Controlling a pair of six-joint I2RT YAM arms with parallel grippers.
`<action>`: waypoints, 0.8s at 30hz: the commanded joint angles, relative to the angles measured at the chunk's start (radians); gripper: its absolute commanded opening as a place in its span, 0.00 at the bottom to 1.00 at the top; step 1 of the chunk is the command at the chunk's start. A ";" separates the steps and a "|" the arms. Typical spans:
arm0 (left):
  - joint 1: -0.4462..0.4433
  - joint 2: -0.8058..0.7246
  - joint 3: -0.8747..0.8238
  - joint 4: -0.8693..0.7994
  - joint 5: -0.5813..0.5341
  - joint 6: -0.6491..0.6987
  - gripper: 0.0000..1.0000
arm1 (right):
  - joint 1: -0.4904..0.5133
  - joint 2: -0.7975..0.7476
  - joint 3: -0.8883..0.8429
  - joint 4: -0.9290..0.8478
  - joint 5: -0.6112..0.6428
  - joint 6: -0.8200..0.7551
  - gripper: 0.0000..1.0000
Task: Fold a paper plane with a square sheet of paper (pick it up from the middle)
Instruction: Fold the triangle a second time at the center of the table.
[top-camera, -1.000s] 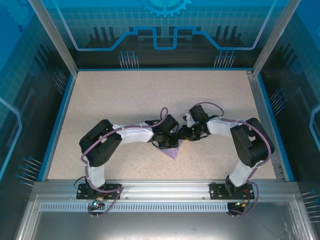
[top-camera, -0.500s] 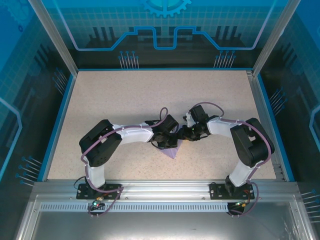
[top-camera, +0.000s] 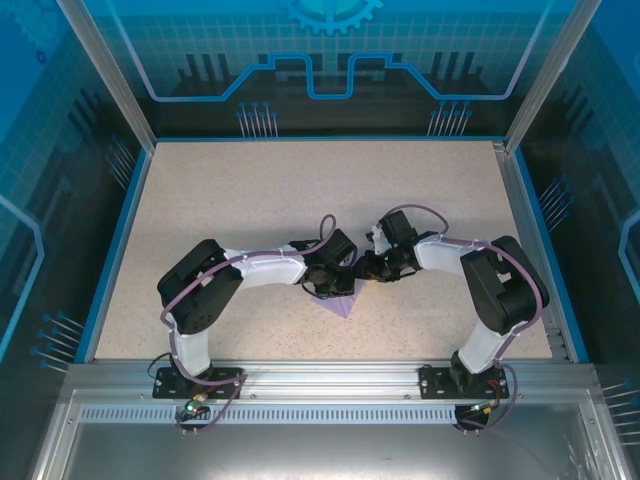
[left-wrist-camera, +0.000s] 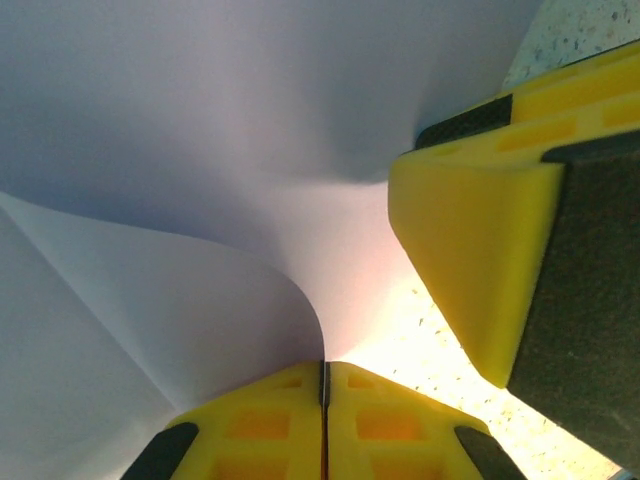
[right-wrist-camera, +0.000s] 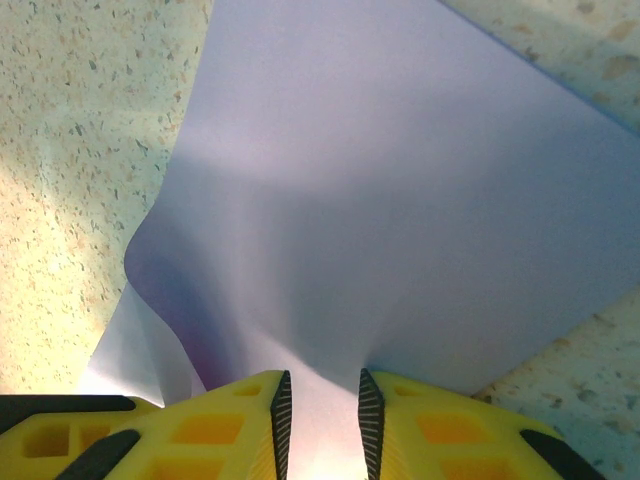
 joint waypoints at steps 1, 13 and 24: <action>-0.006 0.005 0.000 -0.008 -0.013 0.018 0.07 | -0.003 0.016 -0.022 -0.031 -0.011 -0.018 0.28; -0.006 0.045 0.007 -0.006 -0.015 0.023 0.07 | -0.004 0.017 -0.025 -0.032 -0.013 -0.022 0.28; -0.006 0.062 0.002 -0.013 -0.030 0.033 0.18 | -0.004 0.005 -0.019 -0.037 -0.019 -0.022 0.28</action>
